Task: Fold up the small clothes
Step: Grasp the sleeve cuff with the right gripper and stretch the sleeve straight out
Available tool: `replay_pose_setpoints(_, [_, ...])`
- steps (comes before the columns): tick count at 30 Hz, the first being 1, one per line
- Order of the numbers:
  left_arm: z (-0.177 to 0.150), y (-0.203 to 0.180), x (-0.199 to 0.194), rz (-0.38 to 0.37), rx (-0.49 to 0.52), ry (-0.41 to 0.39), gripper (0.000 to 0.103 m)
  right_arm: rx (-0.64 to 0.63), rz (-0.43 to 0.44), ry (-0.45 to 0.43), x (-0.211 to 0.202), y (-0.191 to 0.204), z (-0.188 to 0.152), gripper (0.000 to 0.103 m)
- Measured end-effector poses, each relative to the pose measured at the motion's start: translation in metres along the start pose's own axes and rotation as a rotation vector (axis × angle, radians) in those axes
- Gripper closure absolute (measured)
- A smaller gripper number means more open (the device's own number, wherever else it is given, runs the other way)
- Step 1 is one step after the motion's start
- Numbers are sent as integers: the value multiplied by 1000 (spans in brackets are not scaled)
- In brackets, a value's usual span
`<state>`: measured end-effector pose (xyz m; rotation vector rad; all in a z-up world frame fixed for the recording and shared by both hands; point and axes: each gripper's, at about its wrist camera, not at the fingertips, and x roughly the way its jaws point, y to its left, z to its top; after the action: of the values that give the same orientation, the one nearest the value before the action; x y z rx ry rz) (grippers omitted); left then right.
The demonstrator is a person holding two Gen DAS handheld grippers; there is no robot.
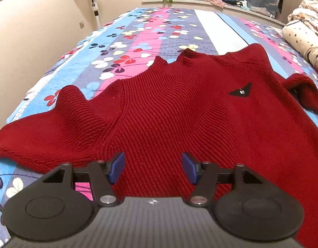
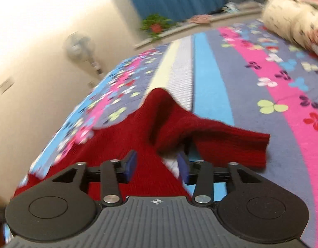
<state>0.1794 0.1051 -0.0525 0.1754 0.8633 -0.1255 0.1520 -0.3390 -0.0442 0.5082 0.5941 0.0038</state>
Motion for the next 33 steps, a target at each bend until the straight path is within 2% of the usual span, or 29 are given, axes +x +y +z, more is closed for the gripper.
replay_pose_setpoints(5, [-2, 5, 5, 18, 4, 11, 37, 168, -53, 47, 69, -21, 27, 54])
replay_pose_setpoints(6, [-2, 7, 5, 21, 2, 14, 37, 193, -85, 55, 80, -25, 32, 59])
replay_pose_setpoints(7, [-1, 9, 6, 24, 0, 17, 37, 208, -113, 58, 87, -28, 37, 80])
replay_pose_setpoints(8, [-2, 10, 7, 27, 0, 19, 37, 197, -149, 54, 93, -29, 44, 88])
replay_pose_setpoints(9, [-2, 11, 8, 31, 2, 22, 37, 174, -174, 37, 94, -30, 50, 89])
replay_pose_setpoints(12, [-1, 13, 8, 38, 4, 22, 37, 34, -223, -78, 77, -32, 78, 93])
replay_pose_setpoints(14, [-1, 14, 8, 37, 6, 18, 37, -21, -283, -185, 53, -49, 99, 93])
replay_pose_setpoints(16, [0, 15, 9, 37, 4, 15, 37, -14, -368, -274, 28, -79, 113, 94])
replay_pose_setpoints(19, [2, 15, 11, 21, -8, 22, 37, 60, -466, -301, 2, -147, 117, 103])
replay_pose_setpoints(20, [2, 15, 12, 12, -7, 27, 37, 63, -586, -319, -5, -169, 112, 103])
replay_pose_setpoints(21, [2, 14, 13, 6, -4, 32, 37, 109, -628, -316, -10, -192, 107, 103])
replay_pose_setpoints(23, [2, 12, 15, 6, -3, 37, 36, 291, -620, -245, -15, -241, 92, 103])
replay_pose_setpoints(25, [3, 12, 15, 8, -14, 34, 36, 399, -540, -212, -19, -266, 72, 100])
replay_pose_setpoints(28, [4, 11, 16, 19, -26, 34, 36, 378, -418, -228, -16, -261, 55, 97])
replay_pose_setpoints(30, [3, 9, 16, 25, -19, 39, 35, 378, -321, -207, -4, -251, 49, 85])
replay_pose_setpoints(32, [1, 5, 17, 26, 0, 39, 35, 391, -235, -179, 12, -245, 50, 59])
replay_pose_setpoints(33, [-1, 4, 17, 26, 10, 38, 35, 391, -220, -160, 22, -242, 52, 53])
